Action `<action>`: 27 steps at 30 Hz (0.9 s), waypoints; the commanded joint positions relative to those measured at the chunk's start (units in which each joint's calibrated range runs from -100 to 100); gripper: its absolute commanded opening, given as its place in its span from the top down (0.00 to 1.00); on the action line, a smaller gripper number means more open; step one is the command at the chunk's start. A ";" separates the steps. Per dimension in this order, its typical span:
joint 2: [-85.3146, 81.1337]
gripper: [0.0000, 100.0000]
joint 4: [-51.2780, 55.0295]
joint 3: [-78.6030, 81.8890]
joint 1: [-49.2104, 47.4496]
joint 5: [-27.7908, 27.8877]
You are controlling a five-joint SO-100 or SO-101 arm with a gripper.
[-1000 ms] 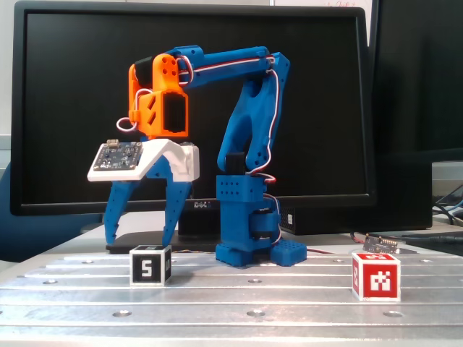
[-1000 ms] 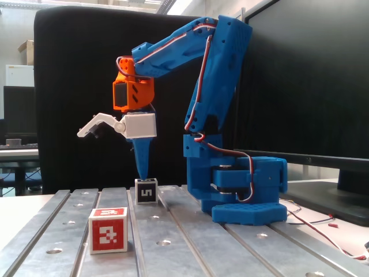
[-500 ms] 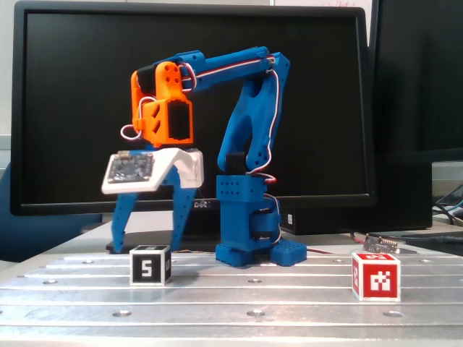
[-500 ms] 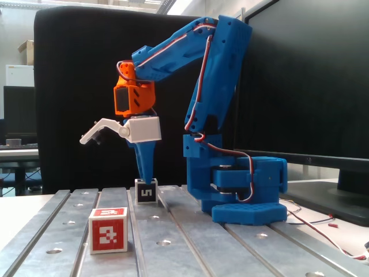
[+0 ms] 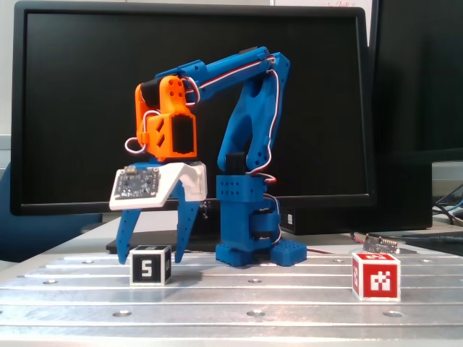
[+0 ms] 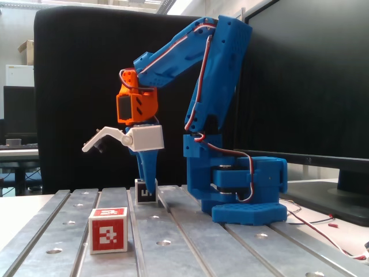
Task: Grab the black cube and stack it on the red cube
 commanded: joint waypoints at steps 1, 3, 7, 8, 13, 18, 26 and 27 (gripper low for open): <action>0.11 0.73 -2.06 0.88 0.37 0.54; 0.11 0.73 -3.08 1.60 0.37 0.54; 0.11 0.73 -5.13 3.14 0.44 0.60; 0.11 0.73 -5.65 3.59 0.44 0.60; 0.11 0.73 -6.59 4.59 0.44 0.60; 0.11 0.73 -6.50 4.59 1.18 0.60; 0.11 0.76 -6.16 4.59 1.18 0.60; 0.03 0.78 -6.16 4.49 1.18 0.60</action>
